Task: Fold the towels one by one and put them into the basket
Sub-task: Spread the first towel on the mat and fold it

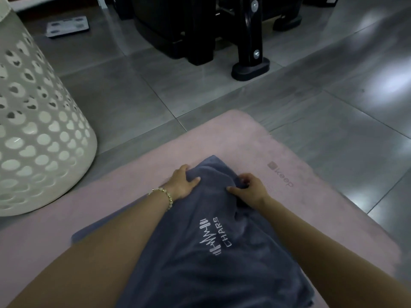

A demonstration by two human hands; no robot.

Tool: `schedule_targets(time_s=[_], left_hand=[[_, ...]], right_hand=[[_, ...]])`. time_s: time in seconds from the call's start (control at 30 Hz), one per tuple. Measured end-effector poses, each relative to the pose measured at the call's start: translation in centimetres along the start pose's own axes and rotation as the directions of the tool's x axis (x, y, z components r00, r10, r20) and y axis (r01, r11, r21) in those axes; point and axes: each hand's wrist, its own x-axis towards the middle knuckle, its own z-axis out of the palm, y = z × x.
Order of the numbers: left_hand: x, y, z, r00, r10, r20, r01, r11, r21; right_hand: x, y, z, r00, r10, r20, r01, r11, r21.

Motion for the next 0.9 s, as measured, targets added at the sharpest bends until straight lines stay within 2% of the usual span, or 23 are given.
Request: schedule_targets(time_s=[0.07,0.13,0.23,0.3,0.37,0.47,0.53,0.6,0.67,0.77,0.9], left_hand=[[0.2,-0.3,0.5,0.999,0.012,-0.032,-0.004,0.975,0.224],[0.6,-0.2,0.7,0.998,0.014,-0.064,0.002,0.969,0.248],[1.8,0.1,0.9,0.997,-0.008,-0.075,0.02,0.988,0.152],[2.2,0.8,1.1,0.998,-0.03,-0.051,0.028,0.999,-0.041],[1.8,2.0,1.1,0.999,0.006,-0.053,-0.019,0.967,-0.255],[0.4,3.0,0.6,0.981,0.132,-0.14,-0.175,0.916,-0.36],[-1.1,2.6,0.6,0.963,0.206,-0.175,-0.261,0.878,-0.402],[-3.1,1.8,0.8,0.952,0.219,-0.216,-0.29,0.871,-0.397],[-5.1,0.9,1.1,0.95,0.205,-0.235,-0.287,0.872,-0.396],[-7.2,-0.3,1.6,0.956,0.186,-0.225,-0.268,0.865,-0.424],[-9.3,-0.6,2.5,0.948,0.189,-0.255,-0.29,0.843,-0.452]], right_hand=[[0.2,1.3,0.6,0.999,0.048,-0.015,-0.049,0.996,-0.078],[0.2,1.5,0.8,1.0,0.007,-0.022,-0.01,0.992,-0.13],[0.2,1.0,0.9,0.997,-0.059,-0.051,0.055,0.996,-0.074],[0.1,0.6,1.1,0.991,-0.118,-0.061,0.119,0.993,0.019],[-0.3,-0.5,1.1,0.987,-0.161,-0.023,0.163,0.979,0.123],[-1.8,-2.3,1.3,0.974,-0.11,0.2,0.027,0.926,0.376],[-2.8,-2.6,1.4,0.936,-0.058,0.348,-0.116,0.882,0.458],[-3.6,-2.3,1.5,0.897,-0.068,0.436,-0.191,0.831,0.522],[-4.6,-1.9,1.3,0.876,-0.046,0.48,-0.234,0.83,0.507],[-6.3,-1.3,0.9,0.871,0.058,0.488,-0.261,0.897,0.358],[-8.6,-0.7,0.2,0.788,0.167,0.593,-0.387,0.883,0.265]])
